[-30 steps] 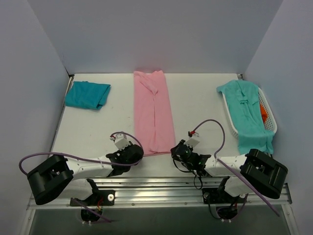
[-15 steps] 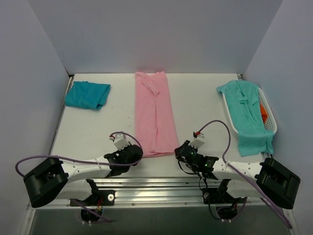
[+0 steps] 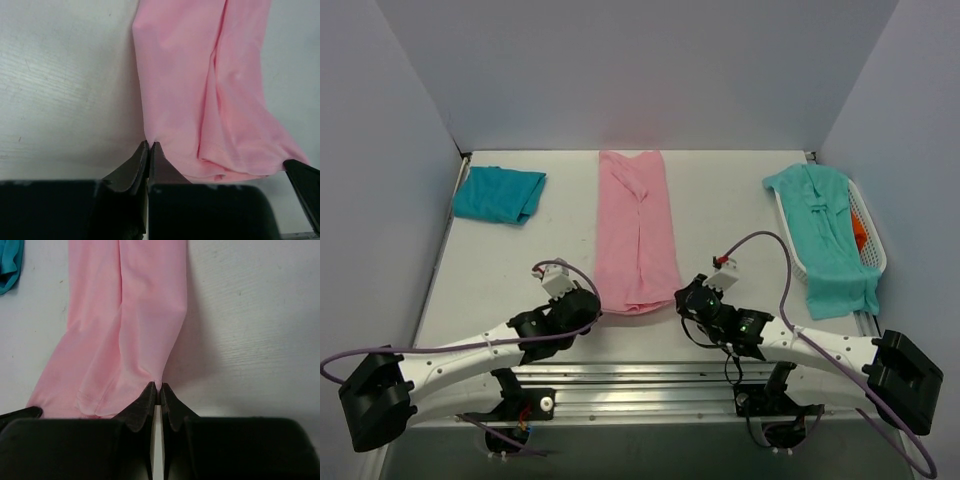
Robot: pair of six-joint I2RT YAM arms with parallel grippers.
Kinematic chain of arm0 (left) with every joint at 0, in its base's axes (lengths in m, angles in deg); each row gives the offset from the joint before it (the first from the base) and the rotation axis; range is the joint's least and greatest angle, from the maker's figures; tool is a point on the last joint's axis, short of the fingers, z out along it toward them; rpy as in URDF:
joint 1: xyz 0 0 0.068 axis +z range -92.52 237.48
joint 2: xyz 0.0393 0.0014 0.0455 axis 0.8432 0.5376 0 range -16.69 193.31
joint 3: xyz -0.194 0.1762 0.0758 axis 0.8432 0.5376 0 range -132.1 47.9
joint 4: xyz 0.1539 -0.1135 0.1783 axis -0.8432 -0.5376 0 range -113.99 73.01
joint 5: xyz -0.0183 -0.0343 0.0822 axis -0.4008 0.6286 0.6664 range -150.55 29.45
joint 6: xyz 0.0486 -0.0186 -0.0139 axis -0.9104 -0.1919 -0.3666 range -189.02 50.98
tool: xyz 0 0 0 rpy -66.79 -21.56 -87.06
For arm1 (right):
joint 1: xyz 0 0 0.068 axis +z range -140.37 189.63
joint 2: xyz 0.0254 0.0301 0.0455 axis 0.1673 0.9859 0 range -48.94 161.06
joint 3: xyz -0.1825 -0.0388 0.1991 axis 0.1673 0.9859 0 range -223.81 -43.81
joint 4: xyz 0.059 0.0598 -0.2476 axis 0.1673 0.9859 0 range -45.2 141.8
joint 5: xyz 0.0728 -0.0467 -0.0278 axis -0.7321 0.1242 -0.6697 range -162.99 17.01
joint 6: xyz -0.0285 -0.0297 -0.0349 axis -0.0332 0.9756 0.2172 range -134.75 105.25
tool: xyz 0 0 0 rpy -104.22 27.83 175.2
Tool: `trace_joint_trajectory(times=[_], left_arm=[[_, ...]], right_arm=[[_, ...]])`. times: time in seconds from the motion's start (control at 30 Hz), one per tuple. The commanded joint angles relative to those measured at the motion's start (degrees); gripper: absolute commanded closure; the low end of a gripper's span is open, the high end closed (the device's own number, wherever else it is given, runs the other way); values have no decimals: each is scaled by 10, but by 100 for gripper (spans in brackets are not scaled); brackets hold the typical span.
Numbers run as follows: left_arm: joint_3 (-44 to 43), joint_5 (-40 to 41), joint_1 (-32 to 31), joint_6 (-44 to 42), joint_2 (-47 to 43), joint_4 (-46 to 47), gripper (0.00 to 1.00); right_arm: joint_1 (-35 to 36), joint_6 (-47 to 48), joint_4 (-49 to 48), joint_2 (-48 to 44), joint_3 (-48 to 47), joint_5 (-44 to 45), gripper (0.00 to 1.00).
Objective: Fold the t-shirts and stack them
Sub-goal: Fold the folded rectangular tshirt in 1/3 of the way
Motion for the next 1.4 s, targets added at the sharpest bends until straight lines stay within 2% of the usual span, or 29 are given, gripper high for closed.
trace_joint_trajectory(times=[0.0, 0.13, 0.27, 0.5, 0.53, 0.57, 0.63, 0.77, 0.93, 1.07, 1.23, 1.33, 1.37], left_arm=[[-57, 28, 22, -41, -21, -29, 98], [-79, -24, 84, -118, -26, 16, 98], [-119, -77, 153, -166, 6, 35, 98], [-206, -139, 238, -228, 105, 77, 98], [-214, -155, 250, -237, 119, 82, 98], [-233, -218, 277, -244, 149, 94, 98], [-261, -248, 306, -254, 196, 111, 98], [-304, -299, 335, -264, 280, 151, 98], [-359, -318, 357, -280, 355, 171, 98], [-416, -351, 381, -285, 427, 185, 98], [-520, -387, 419, -299, 523, 193, 98], [-592, -433, 446, -295, 592, 189, 77], [-609, -463, 452, -294, 610, 192, 56]], right_arm=[[2, 32, 21, 32, -65, 50, 100], [-8, 66, 38, 71, -137, 87, 100], [-27, 93, 36, 129, -216, 104, 100], [-78, 120, 13, 228, -300, 86, 100], [-89, 123, 11, 247, -307, 76, 100], [-97, 131, 6, 262, -321, 71, 100], [-105, 135, 4, 279, -344, 68, 100], [-130, 149, -3, 327, -381, 49, 100], [-157, 159, -3, 393, -439, 32, 100], [-177, 168, -3, 486, -518, 25, 100], [-212, 165, 42, 590, -628, 9, 100], [-223, 162, 69, 648, -688, 26, 100], [-227, 151, 88, 656, -701, 34, 100]])
